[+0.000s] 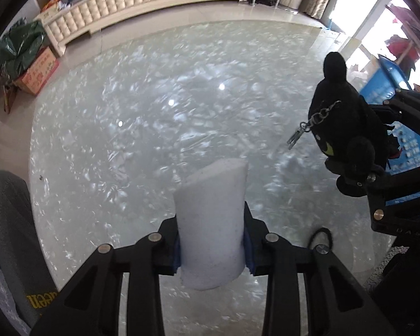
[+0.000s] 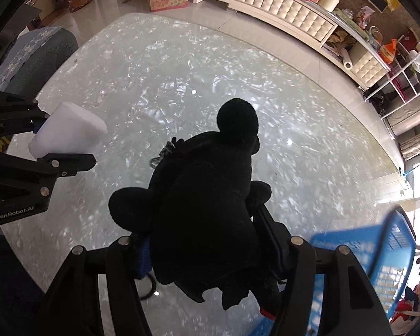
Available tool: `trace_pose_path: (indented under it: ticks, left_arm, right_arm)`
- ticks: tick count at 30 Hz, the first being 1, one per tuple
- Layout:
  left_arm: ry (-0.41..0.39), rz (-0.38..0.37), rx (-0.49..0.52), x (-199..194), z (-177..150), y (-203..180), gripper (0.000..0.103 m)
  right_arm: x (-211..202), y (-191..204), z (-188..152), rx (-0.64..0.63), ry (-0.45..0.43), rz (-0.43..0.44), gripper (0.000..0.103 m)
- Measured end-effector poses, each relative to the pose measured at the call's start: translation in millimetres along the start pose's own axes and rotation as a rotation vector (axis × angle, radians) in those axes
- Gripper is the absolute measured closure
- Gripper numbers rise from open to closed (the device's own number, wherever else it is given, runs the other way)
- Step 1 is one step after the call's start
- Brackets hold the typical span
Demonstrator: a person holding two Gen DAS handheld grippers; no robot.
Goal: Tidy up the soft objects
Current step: 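Carry the black plush toy into the basket and open the right gripper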
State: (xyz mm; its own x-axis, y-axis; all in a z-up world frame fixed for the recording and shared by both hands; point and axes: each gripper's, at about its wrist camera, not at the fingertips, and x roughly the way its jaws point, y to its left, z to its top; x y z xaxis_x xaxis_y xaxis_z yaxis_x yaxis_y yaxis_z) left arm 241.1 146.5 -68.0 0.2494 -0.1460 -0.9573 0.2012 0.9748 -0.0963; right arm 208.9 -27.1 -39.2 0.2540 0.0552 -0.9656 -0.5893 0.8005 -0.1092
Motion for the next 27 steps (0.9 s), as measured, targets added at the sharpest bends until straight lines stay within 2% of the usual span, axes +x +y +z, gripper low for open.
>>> trace_pose_path:
  ticks: [5, 11, 15, 21, 27]
  left_arm:
    - [-0.059, -0.018, 0.079, -29, -3, -29, 0.071]
    - [-0.106, -0.042, 0.138, -52, -8, -64, 0.070]
    - [-0.143, -0.052, 0.186, -62, -2, -91, 0.070]
    - [-0.197, -0.076, 0.226, -85, 9, -116, 0.070]
    - [-0.272, -0.112, 0.279, -113, 18, -141, 0.070]
  right_arm:
    - [-32, -3, -21, 0.040, -0.036, -0.006, 0.042]
    - [-62, -25, -44, 0.094, -0.072, 0.014, 0.042]
    - [-76, -32, -57, 0.117, -0.094, 0.001, 0.042]
    - [-104, -42, -71, 0.167, -0.143, 0.055, 0.043]
    - [-137, -50, -82, 0.178, -0.205, 0.070, 0.043]
